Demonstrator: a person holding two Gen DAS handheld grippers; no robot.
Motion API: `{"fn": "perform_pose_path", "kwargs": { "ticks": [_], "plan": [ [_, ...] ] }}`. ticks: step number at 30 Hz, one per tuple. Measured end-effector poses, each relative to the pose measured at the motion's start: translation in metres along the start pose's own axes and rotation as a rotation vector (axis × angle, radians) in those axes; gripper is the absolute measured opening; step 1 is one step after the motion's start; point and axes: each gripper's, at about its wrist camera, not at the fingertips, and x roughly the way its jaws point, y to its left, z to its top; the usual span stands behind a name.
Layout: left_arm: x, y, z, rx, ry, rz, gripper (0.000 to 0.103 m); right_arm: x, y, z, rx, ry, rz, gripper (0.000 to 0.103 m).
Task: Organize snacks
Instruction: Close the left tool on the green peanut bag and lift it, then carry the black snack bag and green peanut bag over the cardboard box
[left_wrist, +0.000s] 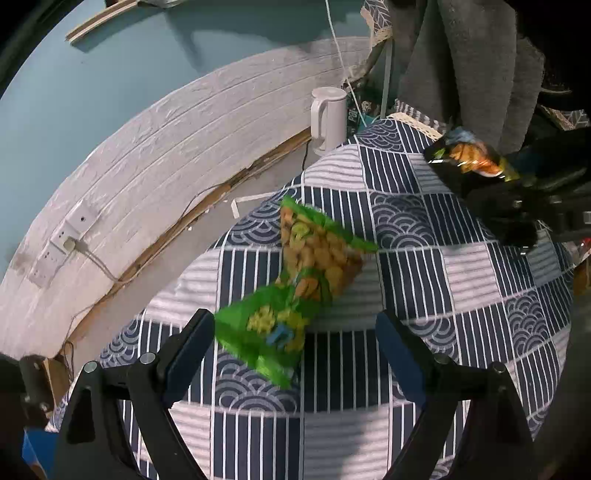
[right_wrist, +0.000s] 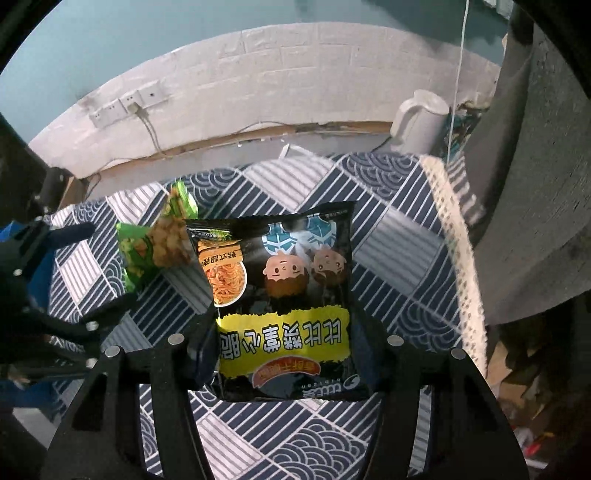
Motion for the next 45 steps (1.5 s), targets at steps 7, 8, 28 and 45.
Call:
{"fn": "perform_pose_path", "kwargs": {
  "ticks": [7, 8, 28, 45],
  "plan": [
    [0.027, -0.008, 0.019, 0.052, 0.031, 0.032, 0.090, -0.013, -0.001, 0.009, 0.003, -0.031, -0.007, 0.060],
    [0.031, -0.009, 0.020, 0.060, 0.037, 0.034, 0.090, -0.013, 0.000, 0.010, 0.002, -0.033, -0.007, 0.060],
    [0.022, 0.006, 0.011, -0.068, 0.045, 0.029, 0.024, -0.023, 0.000, 0.005, 0.010, -0.040, -0.014, 0.060],
    [-0.087, 0.011, -0.021, -0.189, -0.047, 0.056, 0.024, -0.070, 0.039, -0.015, -0.024, -0.107, 0.035, 0.060]
  ]
}}
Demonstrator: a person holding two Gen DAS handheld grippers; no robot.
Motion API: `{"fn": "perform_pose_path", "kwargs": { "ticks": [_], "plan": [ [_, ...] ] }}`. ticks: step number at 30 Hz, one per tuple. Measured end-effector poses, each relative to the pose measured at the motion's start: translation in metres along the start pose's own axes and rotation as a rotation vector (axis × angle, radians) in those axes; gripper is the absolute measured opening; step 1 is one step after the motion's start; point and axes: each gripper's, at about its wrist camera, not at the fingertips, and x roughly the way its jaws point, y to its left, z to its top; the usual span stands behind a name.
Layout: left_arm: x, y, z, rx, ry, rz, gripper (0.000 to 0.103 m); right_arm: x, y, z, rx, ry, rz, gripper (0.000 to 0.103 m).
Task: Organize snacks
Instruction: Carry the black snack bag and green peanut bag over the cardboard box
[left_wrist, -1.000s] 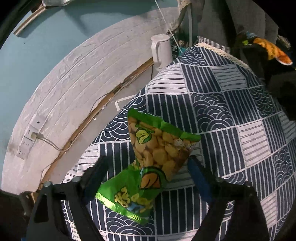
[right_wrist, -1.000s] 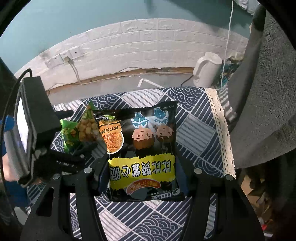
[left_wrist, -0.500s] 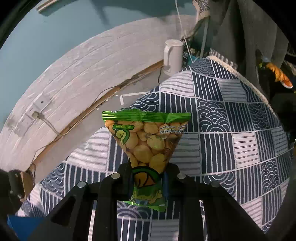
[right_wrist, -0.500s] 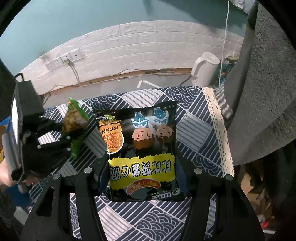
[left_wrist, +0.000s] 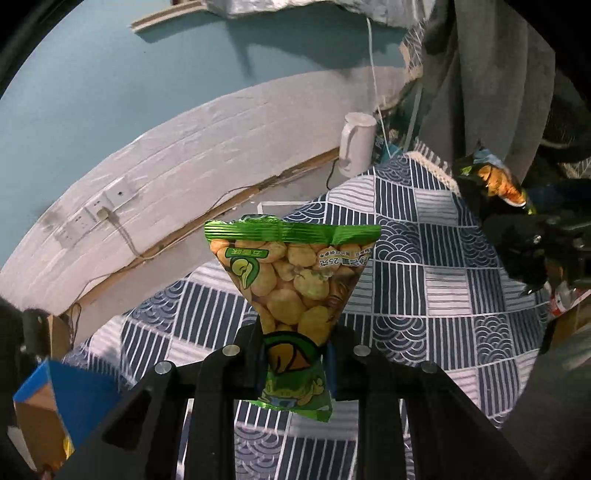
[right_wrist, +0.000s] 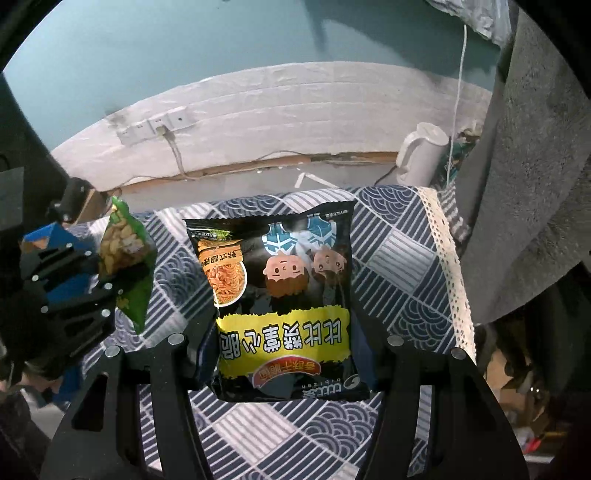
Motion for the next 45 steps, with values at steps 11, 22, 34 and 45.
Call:
{"fn": "perform_pose_path", "kwargs": {
  "ticks": [11, 22, 34, 45],
  "plan": [
    [-0.075, 0.018, -0.045, -0.054, -0.036, 0.063, 0.024, -0.041, 0.043, -0.007, -0.056, -0.070, 0.059, 0.060],
    [-0.135, 0.067, -0.085, -0.185, -0.067, 0.101, 0.024, -0.052, 0.098, -0.010, -0.136, -0.083, 0.117, 0.060],
    [-0.162, 0.144, -0.145, -0.376, -0.052, 0.163, 0.024, -0.042, 0.181, -0.001, -0.222, -0.063, 0.218, 0.060],
    [-0.172, 0.182, -0.183, -0.467, -0.041, 0.187, 0.024, -0.031, 0.258, 0.006, -0.313, -0.044, 0.269, 0.060]
  ]
}}
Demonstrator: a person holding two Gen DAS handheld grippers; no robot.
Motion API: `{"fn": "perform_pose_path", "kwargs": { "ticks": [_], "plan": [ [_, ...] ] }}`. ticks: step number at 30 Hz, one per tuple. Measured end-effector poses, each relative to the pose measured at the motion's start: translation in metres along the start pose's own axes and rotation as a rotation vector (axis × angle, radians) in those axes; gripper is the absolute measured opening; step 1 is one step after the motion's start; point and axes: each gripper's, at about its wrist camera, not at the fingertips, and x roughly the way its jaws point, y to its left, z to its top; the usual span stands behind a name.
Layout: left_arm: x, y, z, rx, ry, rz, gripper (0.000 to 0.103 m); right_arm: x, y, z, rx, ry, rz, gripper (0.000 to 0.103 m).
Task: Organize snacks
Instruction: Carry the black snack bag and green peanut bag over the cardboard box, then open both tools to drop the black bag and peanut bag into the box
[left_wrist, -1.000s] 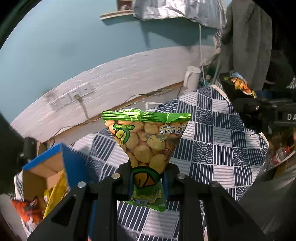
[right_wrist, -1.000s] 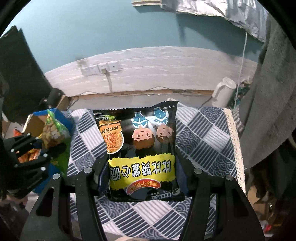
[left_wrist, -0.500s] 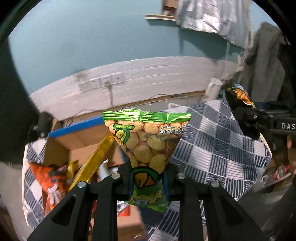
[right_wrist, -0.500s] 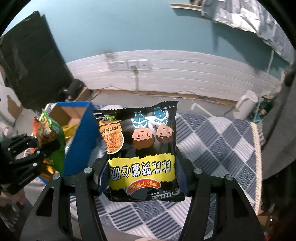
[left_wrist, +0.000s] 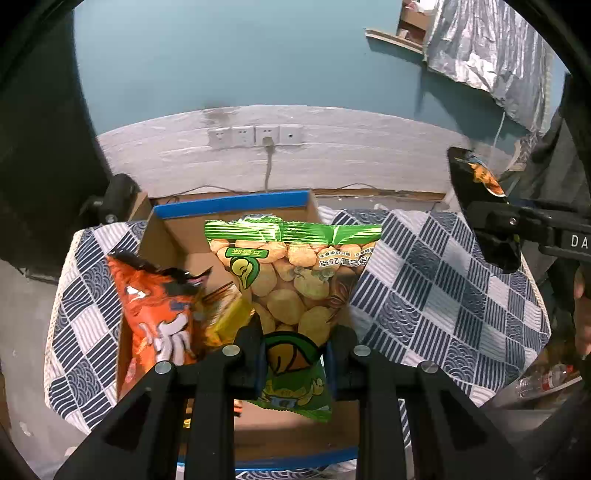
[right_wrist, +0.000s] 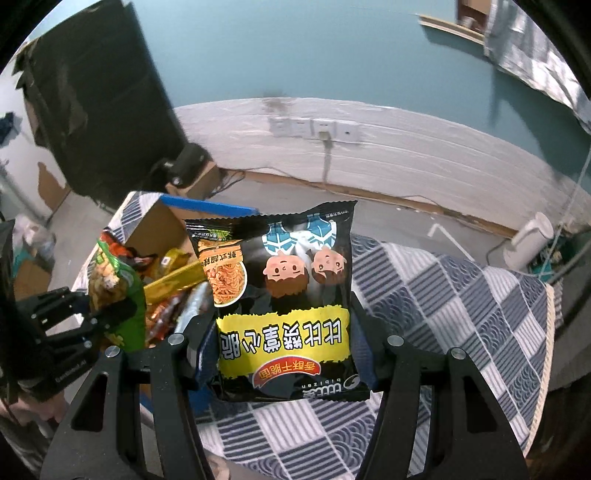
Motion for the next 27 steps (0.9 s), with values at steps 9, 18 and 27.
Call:
{"fn": "perform_pose_path", "kwargs": {
  "ticks": [9, 18, 27],
  "plan": [
    [0.009, 0.026, -0.013, -0.050, 0.036, 0.016, 0.025, 0.036, 0.049, 0.017, -0.064, 0.043, 0.043, 0.060],
    [0.026, 0.048, -0.027, -0.108, 0.092, 0.019, 0.029, 0.070, 0.081, 0.030, -0.091, 0.091, 0.095, 0.060],
    [0.018, 0.070, -0.025, -0.156, 0.057, 0.050, 0.063, 0.094, 0.104, 0.033, -0.120, 0.125, 0.122, 0.060]
  ]
}}
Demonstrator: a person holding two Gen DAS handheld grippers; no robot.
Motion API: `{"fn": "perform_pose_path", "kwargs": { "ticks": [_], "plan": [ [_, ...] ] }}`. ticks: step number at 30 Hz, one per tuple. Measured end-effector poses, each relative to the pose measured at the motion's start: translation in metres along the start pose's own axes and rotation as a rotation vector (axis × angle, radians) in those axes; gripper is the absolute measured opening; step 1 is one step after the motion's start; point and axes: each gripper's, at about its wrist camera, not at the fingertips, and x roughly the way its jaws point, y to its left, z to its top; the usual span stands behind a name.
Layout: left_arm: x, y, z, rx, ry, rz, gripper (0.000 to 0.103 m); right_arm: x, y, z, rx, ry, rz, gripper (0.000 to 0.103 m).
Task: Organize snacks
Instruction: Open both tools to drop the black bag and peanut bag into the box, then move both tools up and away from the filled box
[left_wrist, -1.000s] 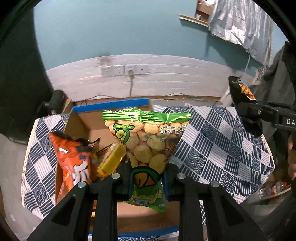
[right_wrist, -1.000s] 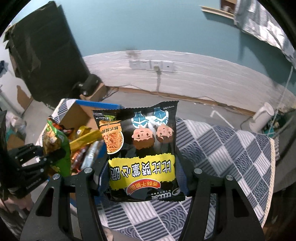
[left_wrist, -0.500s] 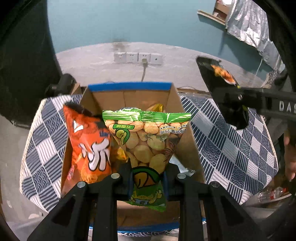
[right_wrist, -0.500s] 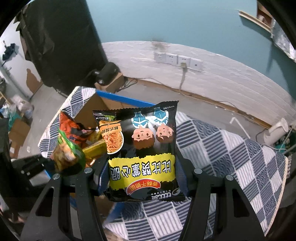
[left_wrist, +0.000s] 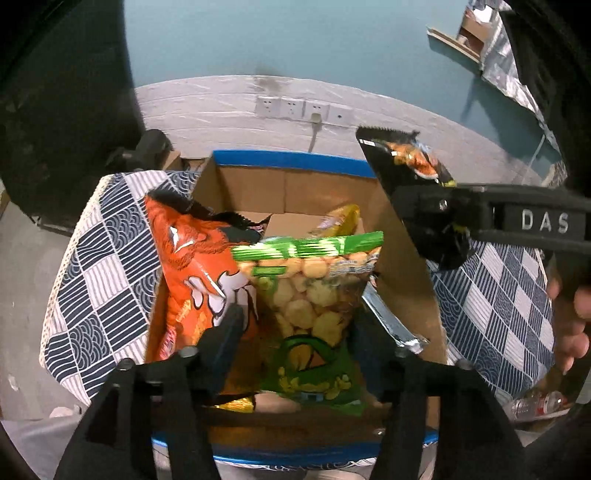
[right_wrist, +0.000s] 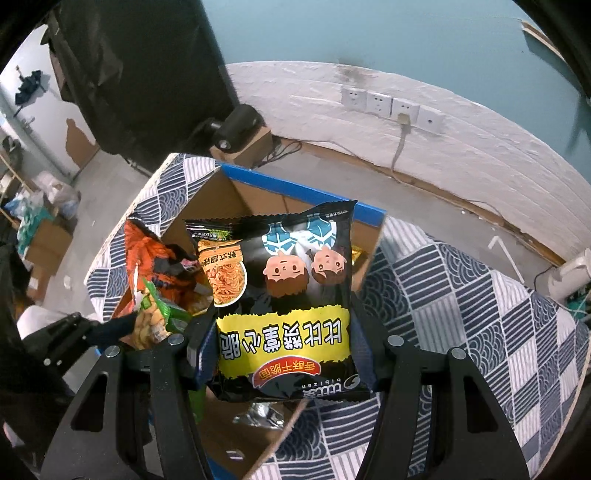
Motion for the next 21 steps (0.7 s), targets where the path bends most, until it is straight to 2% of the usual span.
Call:
{"fn": "perform_pose_path", "kwargs": {
  "ticks": [5, 6, 7, 8, 9, 11, 21],
  "plan": [
    [-0.002, 0.006, 0.004, -0.016, -0.003, -0.019, 0.069, 0.008, 0.008, 0.005, -0.014, 0.006, 0.019, 0.062],
    [-0.002, 0.005, 0.004, -0.015, -0.004, -0.018, 0.071, 0.008, 0.009, 0.005, -0.017, 0.004, 0.023, 0.066],
    [-0.003, 0.004, 0.004, -0.011, -0.006, -0.012, 0.075, 0.008, 0.010, 0.005, -0.019, 0.002, 0.023, 0.071],
    [-0.004, 0.002, 0.003, -0.005, -0.014, 0.010, 0.083, 0.006, 0.011, 0.005, -0.024, -0.006, 0.019, 0.072],
    [-0.006, 0.001, 0.003, -0.001, -0.022, 0.033, 0.086, 0.004, 0.012, 0.005, -0.027, -0.013, 0.015, 0.072],
    [-0.009, 0.000, 0.003, 0.011, -0.043, 0.064, 0.088, 0.000, 0.012, 0.005, -0.028, -0.021, 0.014, 0.072],
    [-0.021, 0.001, 0.004, -0.005, -0.048, 0.046, 0.088, -0.033, -0.002, -0.006, -0.008, -0.072, -0.036, 0.073]
  ]
}}
